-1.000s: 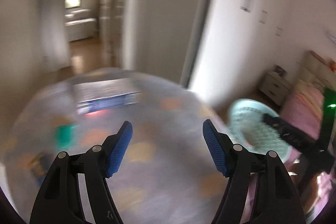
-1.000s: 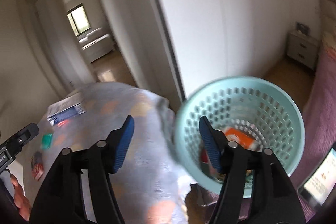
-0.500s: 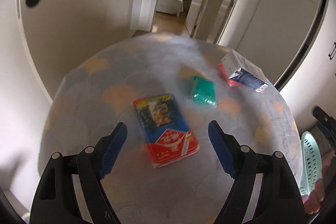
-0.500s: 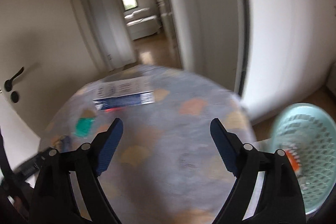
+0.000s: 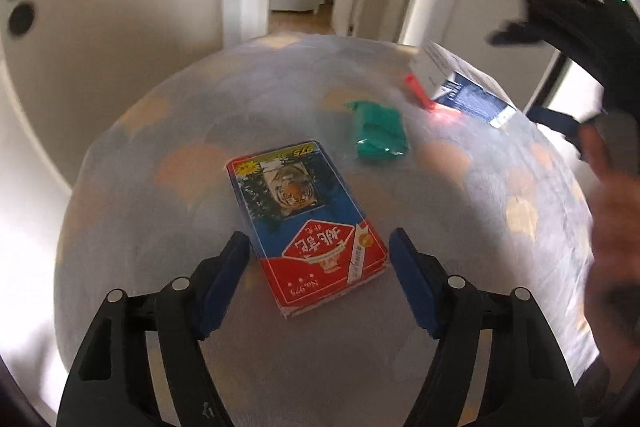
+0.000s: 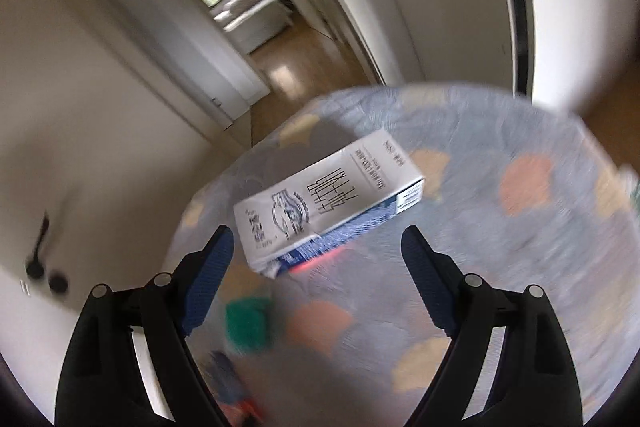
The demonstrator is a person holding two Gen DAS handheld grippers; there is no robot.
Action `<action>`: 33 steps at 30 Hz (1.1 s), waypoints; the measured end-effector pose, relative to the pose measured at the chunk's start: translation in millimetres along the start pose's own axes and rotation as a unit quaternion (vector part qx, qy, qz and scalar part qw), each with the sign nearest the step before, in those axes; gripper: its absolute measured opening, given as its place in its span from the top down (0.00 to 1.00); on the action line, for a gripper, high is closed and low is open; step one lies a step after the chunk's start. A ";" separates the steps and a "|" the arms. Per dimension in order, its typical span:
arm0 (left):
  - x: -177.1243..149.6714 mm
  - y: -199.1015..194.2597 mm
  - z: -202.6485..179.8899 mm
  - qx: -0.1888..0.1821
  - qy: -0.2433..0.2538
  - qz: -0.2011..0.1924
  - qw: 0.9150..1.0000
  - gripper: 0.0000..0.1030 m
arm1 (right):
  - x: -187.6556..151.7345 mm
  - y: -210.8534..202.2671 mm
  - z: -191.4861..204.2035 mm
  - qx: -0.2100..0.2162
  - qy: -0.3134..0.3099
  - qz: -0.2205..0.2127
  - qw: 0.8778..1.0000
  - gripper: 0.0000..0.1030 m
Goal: Collect trash
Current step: 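Grasp the white milk carton with the right tool while the left tool grasps the red-blue card box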
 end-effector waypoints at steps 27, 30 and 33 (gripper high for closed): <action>1.8 5.0 21.8 -0.092 0.016 0.000 0.996 0.35 | 9.4 37.1 7.2 -0.020 0.024 0.085 0.996 0.39; 3.4 6.0 22.7 -0.095 0.014 0.000 0.995 0.35 | -0.8 23.7 -2.9 -0.025 0.001 0.088 0.996 0.40; 2.8 5.1 24.5 -0.095 0.014 0.000 0.995 0.35 | -8.0 13.0 -13.3 -0.021 -0.014 0.089 0.996 0.40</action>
Point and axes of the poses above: each gripper's, at about its wrist camera, not at the fingertips, and y roughly the way its jaws point, z to its left, x to its top, the point moved 1 cm from there along y, roughly the way its jaws point, and after that the axes turned 11 degrees about z, right-handed, at the moved point
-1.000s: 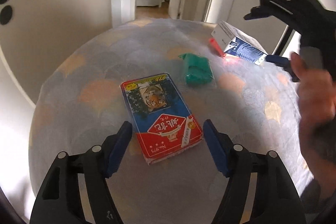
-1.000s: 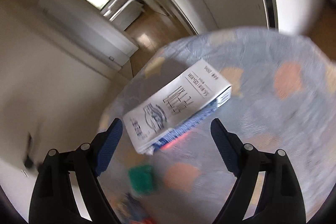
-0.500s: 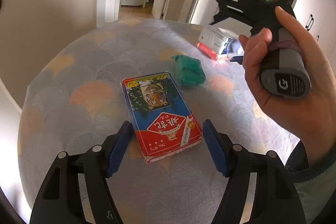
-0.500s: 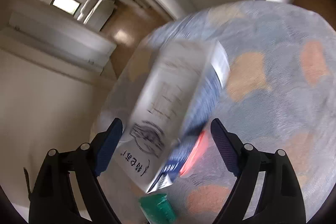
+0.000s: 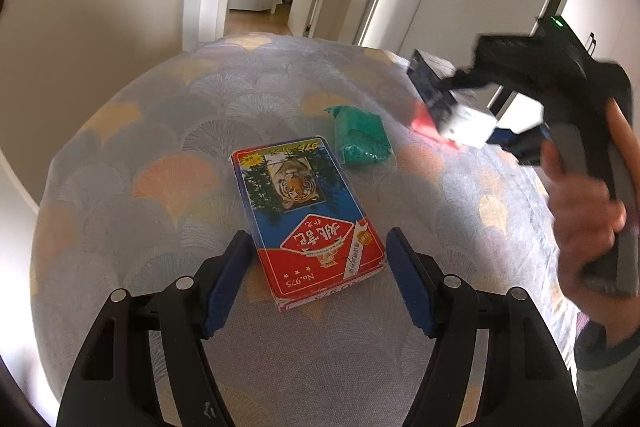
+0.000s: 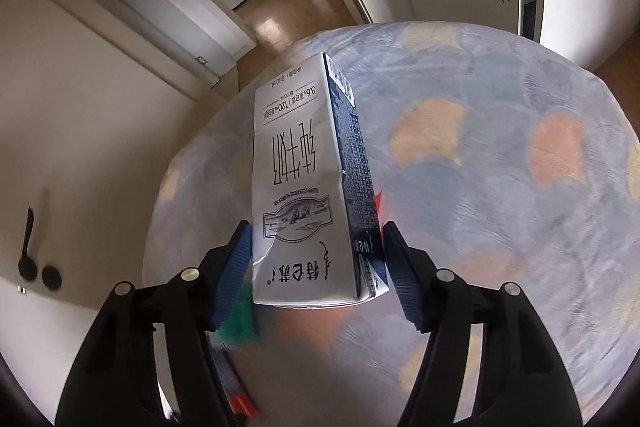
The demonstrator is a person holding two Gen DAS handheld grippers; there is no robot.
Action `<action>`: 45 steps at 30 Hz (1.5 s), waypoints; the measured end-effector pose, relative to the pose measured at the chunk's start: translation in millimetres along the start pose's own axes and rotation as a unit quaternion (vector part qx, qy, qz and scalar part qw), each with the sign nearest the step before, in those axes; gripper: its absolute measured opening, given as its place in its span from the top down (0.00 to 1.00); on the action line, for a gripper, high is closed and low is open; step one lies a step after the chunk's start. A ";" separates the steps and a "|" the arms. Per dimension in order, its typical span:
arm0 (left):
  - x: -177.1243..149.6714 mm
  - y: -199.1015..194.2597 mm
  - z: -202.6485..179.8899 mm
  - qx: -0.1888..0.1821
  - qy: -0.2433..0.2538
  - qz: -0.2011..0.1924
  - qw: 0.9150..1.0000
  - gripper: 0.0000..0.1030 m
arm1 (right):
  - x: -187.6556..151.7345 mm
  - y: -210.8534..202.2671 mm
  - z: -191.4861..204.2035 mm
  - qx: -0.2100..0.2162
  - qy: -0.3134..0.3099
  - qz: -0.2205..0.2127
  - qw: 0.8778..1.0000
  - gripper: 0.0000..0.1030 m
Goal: Collect trash
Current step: 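Grasp the white milk carton with the right tool while the left tool grasps the red-blue card box, then carry carton and card box over the teal basket and open both tools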
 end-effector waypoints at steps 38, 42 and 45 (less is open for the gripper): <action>-6.4 -5.9 -10.1 0.042 -0.012 0.010 0.999 0.30 | -117.9 -32.8 -49.1 -0.165 -0.172 -0.068 0.969 0.44; -7.0 -6.0 -17.0 0.062 -0.002 0.007 0.998 0.40 | -118.7 -37.9 -50.7 -0.157 -0.173 -0.074 0.970 0.52; -6.8 -12.8 -22.7 0.056 0.000 -0.002 0.998 0.40 | -122.2 -51.8 -54.4 -0.145 -0.167 -0.093 0.971 0.52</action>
Point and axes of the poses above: each gripper's, at about its wrist camera, not at the fingertips, and y roughly the way its jaws point, z to its left, x to its top, the point moved 1 cm from there along y, roughly the way its jaws point, and after that the axes turned 11 degrees about z, right-handed, at the moved point
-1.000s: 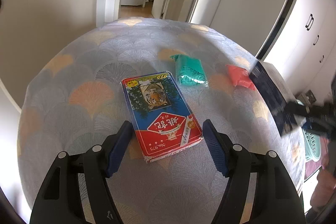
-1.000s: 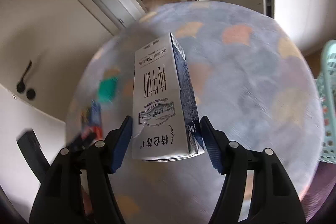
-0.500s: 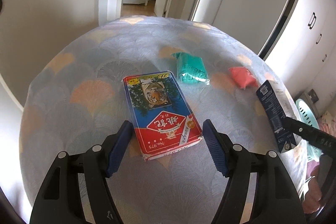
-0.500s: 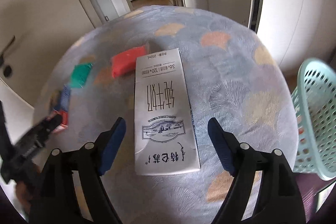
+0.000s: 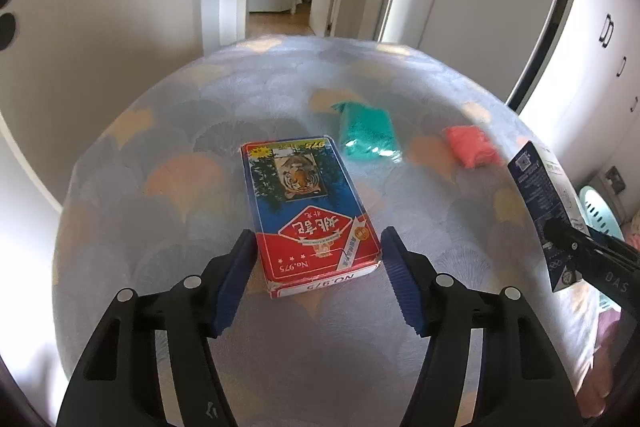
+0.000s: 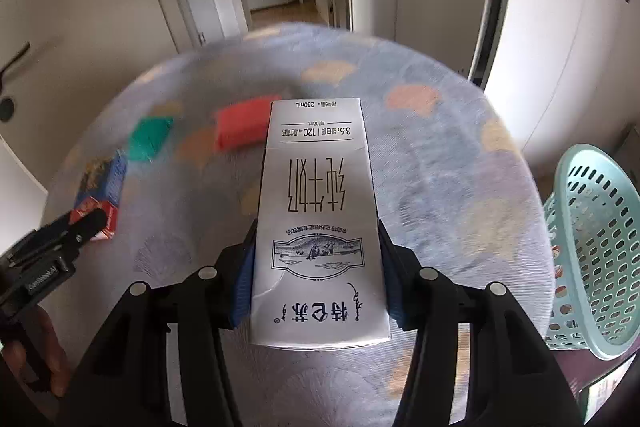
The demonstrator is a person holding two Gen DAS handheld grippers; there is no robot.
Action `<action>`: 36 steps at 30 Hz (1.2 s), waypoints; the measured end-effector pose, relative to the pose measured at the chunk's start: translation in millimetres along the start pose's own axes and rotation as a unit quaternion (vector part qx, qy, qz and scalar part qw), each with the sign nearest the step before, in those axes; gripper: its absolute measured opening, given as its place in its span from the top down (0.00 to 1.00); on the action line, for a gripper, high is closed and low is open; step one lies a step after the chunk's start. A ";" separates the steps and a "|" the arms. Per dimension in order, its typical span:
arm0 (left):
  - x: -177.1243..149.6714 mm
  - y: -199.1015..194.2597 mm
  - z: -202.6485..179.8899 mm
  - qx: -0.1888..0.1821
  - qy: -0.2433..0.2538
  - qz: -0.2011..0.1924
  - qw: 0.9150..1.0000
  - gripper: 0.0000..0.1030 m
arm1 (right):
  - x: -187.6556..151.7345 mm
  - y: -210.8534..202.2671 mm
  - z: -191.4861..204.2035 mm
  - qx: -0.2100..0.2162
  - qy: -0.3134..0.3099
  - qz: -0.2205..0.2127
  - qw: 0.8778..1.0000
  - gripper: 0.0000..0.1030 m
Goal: Collect trash
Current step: 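Carry carton and card box over the teal basket and open both tools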
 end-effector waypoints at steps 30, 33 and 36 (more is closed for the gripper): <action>29.8 -0.4 -320.0 -0.305 0.317 0.067 0.896 0.40 | -56.5 -90.8 -251.9 -0.125 0.291 -0.063 0.947 0.52; 19.7 19.2 -347.0 -0.305 0.329 0.086 0.889 0.40 | -68.3 -84.0 -274.6 -0.135 0.320 -0.042 0.937 0.52; 15.0 36.0 -362.6 -0.297 0.332 0.097 0.890 0.40 | -76.5 -79.5 -290.7 -0.142 0.337 -0.030 0.930 0.52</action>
Point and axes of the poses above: each gripper's, at about its wrist camera, not at the fingertips, and y roughly the way its jaws point, z to its left, x to its top, the point moved 1 cm from there along y, roughly the way its jaws point, and after that the axes turned 11 degrees about z, right-handed, at the moved point
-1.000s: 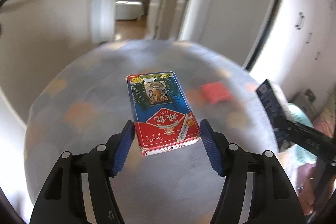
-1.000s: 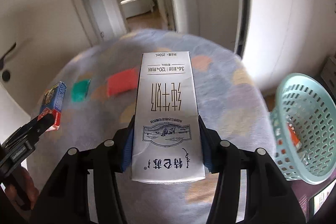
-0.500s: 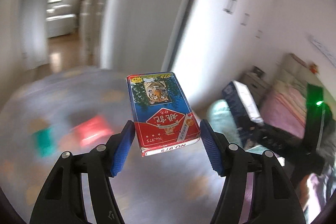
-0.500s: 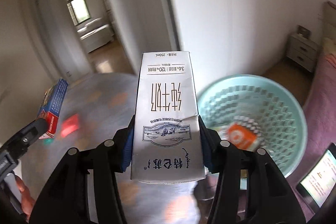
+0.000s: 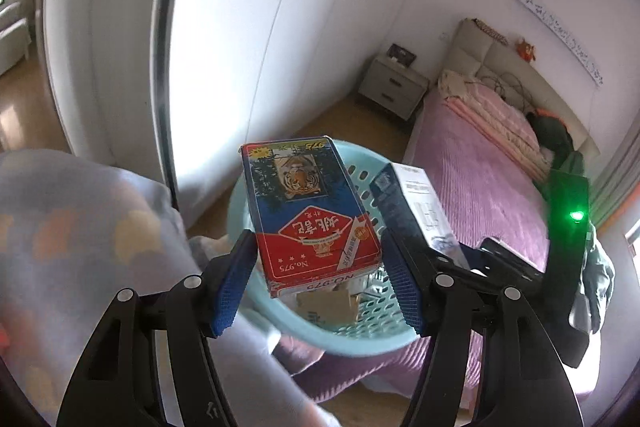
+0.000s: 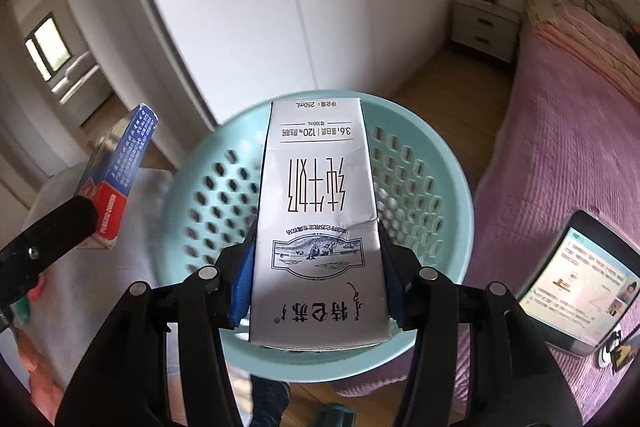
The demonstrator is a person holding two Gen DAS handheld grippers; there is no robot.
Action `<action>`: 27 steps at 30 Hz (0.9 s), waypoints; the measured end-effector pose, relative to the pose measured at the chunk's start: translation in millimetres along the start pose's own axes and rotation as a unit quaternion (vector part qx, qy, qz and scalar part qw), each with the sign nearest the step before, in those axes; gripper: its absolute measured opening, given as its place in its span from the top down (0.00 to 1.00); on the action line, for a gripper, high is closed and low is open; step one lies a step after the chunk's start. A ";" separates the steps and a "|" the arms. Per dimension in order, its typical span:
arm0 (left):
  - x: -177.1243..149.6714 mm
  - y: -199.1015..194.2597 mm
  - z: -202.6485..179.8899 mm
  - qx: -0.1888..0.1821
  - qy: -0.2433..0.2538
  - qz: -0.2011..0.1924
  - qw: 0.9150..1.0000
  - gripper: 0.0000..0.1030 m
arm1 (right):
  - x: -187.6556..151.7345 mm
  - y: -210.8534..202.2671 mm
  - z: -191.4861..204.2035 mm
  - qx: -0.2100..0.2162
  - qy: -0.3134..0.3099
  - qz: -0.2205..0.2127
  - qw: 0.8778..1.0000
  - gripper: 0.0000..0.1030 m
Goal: Collect trash
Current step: 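Carry carton and card box over the teal basket and open both tools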
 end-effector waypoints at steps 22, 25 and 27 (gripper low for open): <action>-3.9 -37.7 30.6 0.011 -0.048 -0.044 0.998 0.30 | 13.6 -6.0 -10.5 0.035 0.015 -0.001 0.999 0.49; -11.3 -63.8 40.8 0.015 -0.064 -0.064 0.996 0.30 | 8.7 -17.4 8.3 0.048 -0.004 -0.012 0.999 0.49; -19.0 -84.4 46.1 0.024 -0.070 -0.081 0.994 0.30 | 7.2 -29.1 27.0 0.058 -0.026 -0.024 0.998 0.49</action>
Point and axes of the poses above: each gripper's, at about its wrist camera, not at the fingertips, and y roughly the way its jaws point, z to its left, x to its top, the point moved 1 cm from there along y, roughly the way its jaws point, and after that the axes turned 11 degrees about z, right-handed, at the moved point
